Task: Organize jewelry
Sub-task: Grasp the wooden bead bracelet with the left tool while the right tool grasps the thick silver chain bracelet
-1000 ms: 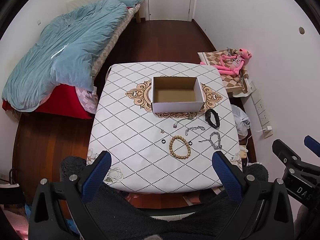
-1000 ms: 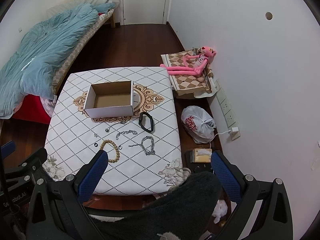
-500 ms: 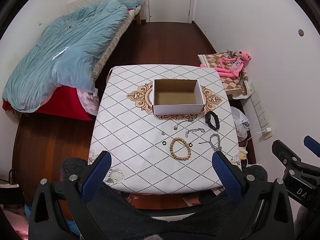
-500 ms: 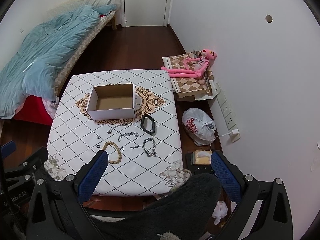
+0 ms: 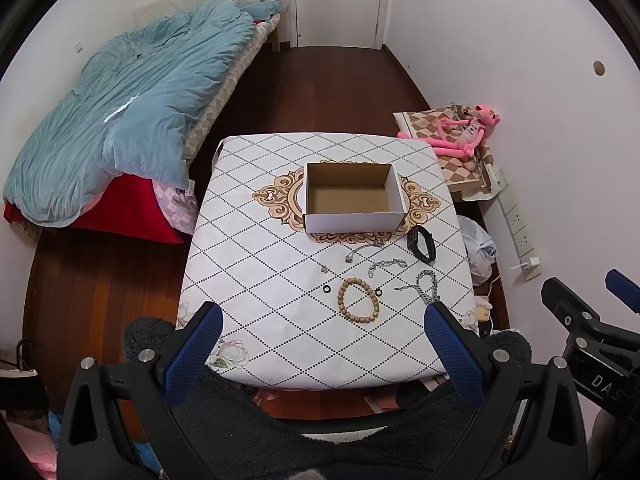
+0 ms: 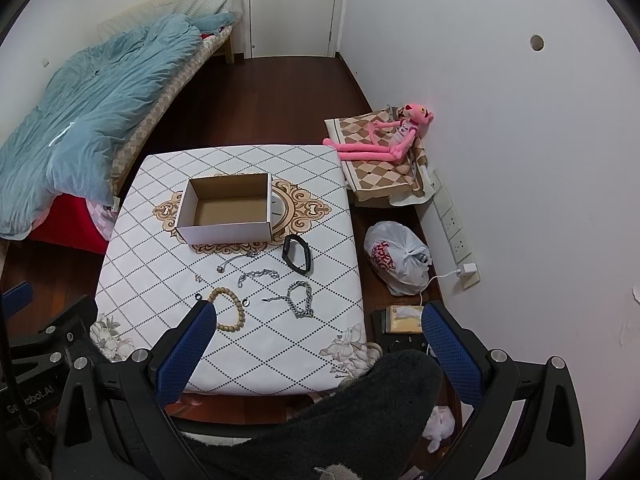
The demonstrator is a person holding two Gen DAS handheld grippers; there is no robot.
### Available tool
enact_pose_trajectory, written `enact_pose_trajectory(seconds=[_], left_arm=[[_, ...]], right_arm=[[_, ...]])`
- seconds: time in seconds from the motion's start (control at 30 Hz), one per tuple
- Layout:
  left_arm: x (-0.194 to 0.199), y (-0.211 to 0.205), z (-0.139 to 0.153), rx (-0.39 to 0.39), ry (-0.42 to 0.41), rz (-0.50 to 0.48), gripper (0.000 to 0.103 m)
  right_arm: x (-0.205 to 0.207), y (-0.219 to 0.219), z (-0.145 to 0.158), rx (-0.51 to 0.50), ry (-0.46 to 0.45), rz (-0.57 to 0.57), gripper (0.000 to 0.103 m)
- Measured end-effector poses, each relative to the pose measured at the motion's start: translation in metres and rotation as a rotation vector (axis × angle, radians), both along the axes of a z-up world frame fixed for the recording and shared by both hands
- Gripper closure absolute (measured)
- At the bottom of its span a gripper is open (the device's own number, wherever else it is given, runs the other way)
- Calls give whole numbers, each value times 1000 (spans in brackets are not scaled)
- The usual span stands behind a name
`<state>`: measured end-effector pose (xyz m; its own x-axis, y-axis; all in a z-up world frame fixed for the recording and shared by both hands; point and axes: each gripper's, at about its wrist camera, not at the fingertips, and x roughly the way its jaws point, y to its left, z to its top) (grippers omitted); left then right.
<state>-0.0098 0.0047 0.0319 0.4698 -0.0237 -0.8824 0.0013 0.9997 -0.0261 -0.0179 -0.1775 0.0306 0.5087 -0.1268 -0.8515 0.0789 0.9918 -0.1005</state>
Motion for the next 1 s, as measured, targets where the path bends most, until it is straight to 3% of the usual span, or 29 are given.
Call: enact_pose_trajectory(seconds=[0.27,0.4,0.57,0.77,1.0], left_arm=[[5,1,-4,-1,-6,7,0],[27,5,-27,30,-1,36,0],[55,5,-68,100,32,49,0],[77,1,-126,167,105,42,0],[91,-7,-185,207,213,24,0]], right_arm=[[3,-1,-1,7,-3,-10,0],[18,-12,-21,13,23,-49,0],[49,-36,-75,32,99,-117,0],[80,-51,-162,73,246,-155,0],[100,-55,-239,95,357,-182,3]])
